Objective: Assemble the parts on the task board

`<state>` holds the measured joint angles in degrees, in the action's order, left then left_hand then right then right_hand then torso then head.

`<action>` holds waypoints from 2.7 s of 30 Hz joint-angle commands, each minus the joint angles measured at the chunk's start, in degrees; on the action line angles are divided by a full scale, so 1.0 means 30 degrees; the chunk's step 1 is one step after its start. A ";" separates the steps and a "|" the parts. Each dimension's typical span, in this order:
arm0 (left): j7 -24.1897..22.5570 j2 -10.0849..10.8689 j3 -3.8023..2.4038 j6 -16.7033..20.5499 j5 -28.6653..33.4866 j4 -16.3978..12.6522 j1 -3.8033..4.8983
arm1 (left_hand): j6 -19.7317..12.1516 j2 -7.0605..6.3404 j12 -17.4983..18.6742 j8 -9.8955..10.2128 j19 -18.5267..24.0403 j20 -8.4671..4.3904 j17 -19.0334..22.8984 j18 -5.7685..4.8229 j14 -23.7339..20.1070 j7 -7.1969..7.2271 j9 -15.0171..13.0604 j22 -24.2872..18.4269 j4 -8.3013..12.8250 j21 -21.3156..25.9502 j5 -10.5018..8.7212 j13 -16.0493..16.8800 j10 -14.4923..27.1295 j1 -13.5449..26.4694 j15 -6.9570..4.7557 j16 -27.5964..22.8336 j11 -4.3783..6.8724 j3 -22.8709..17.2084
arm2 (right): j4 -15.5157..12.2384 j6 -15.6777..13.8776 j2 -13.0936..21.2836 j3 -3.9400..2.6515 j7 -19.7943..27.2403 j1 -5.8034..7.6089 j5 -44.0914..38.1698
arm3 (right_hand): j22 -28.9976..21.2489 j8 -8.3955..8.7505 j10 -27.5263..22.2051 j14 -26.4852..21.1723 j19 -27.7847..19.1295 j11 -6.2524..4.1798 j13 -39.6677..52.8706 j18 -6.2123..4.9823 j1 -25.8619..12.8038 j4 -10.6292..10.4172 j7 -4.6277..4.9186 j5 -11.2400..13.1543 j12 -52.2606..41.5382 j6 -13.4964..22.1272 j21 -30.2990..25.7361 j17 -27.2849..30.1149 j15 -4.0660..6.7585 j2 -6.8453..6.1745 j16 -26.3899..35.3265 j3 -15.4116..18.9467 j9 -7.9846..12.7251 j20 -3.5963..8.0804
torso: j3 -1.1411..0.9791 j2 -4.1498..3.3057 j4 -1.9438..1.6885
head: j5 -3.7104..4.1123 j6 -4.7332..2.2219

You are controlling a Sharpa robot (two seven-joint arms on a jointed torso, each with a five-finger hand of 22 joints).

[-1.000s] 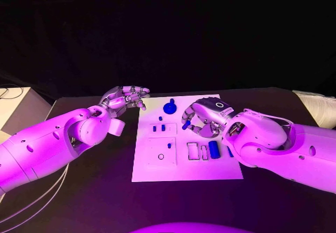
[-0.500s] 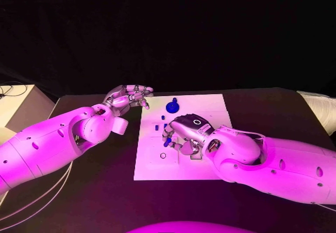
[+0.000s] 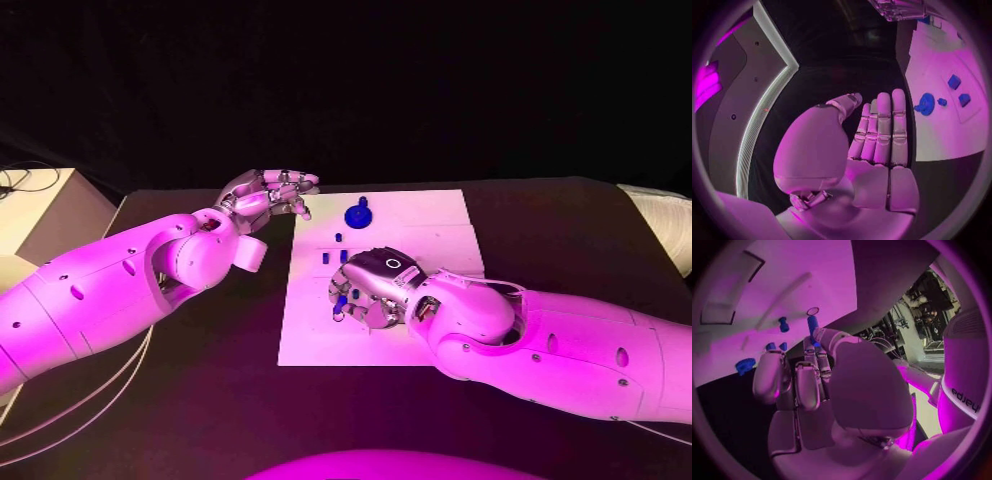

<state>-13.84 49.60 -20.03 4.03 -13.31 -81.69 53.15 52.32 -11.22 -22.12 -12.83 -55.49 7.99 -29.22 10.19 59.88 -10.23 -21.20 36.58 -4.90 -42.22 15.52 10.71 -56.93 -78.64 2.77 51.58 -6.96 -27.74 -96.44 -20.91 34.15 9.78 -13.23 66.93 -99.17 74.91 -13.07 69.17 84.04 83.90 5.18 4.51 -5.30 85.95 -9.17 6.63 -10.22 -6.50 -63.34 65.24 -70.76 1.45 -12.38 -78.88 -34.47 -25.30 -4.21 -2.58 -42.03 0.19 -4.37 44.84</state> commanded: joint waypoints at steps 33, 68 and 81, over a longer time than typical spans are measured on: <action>-0.0120 0.0055 -0.0011 -0.0263 0.0023 -0.0080 0.0006 | 0.0035 0.0095 0.0005 0.0006 -0.0116 0.0005 0.0041 0.0106 -0.0061 -0.0063 0.0028 -0.0031 -0.0047 0.0091 -0.0030 -0.0022 0.0116 -0.0176 -0.0014 -0.0107 0.0038 0.0104 | 0.0313 0.1793 -0.0248 0.0085 -0.0333 -0.0201 -0.0637 | 0.0844 -0.0114 0.0852 0.0708 0.0501 -0.0686 0.0401 0.0274 -0.0142 0.0142 0.0079 -0.0127 0.0005 0.0087 -0.0181 0.0046 0.0064 0.0220 0.0000 -0.0181 -0.0086 0.0150 | -0.0013 0.0005 0.0013 | -0.0139 0.0267; -0.0066 0.0099 -0.0011 -0.0293 0.0023 -0.0107 0.0008 | 0.0051 0.0119 -0.0008 -0.0007 -0.0144 0.0005 0.0070 0.0109 -0.0055 -0.0052 0.0042 -0.0073 -0.0088 0.0147 -0.0028 -0.0028 0.0118 -0.0190 -0.0018 -0.0116 0.0046 0.0136 | 0.0869 0.2588 -0.0778 0.0287 -0.0109 -0.0536 -0.0094 | 0.0087 0.1405 -0.1670 0.0579 0.0071 0.0177 -0.0098 0.0024 -0.2047 0.0415 0.0808 0.0059 0.1005 0.2574 -0.2008 0.0451 -0.0671 -0.1042 0.0154 0.0103 0.0280 -0.0449 | -0.0020 0.0008 0.0021 | -0.0242 0.0291; -0.0049 0.0107 -0.0011 -0.0299 0.0023 -0.0103 0.0008 | 0.0057 0.0144 -0.0015 -0.0012 -0.0162 0.0006 0.0086 0.0109 -0.0052 -0.0049 0.0051 -0.0100 -0.0122 0.0181 -0.0024 -0.0032 0.0119 -0.0193 -0.0018 -0.0121 0.0048 0.0152 | 0.0883 0.1686 -0.0775 0.0295 -0.0404 -0.0546 -0.0295 | -0.0936 0.3035 -0.5424 0.0288 -0.0245 0.0688 -0.0280 -0.0284 -0.0351 -0.0027 0.1128 0.0248 0.0846 0.4304 -0.4036 0.1310 -0.1072 -0.0088 0.0525 0.5105 0.1748 -0.0904 | -0.0022 0.0010 0.0012 | -0.0248 0.0273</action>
<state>-13.72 49.96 -20.03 3.99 -13.29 -81.85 53.16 52.32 -11.00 -22.12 -12.82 -55.49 7.99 -29.01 10.18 59.89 -10.23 -21.13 36.33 -5.14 -41.98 15.52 10.66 -56.93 -78.87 2.76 51.58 -6.96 -27.51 -93.78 -15.69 31.87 10.63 -13.94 65.36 -99.48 72.18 -4.14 53.31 84.04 83.18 7.17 3.75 -5.29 84.43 -8.88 10.01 -9.78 -3.79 -50.70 53.32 -66.92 -1.25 -12.76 -77.56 -20.08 -20.30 -6.59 -2.65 -42.00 0.23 -5.12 45.65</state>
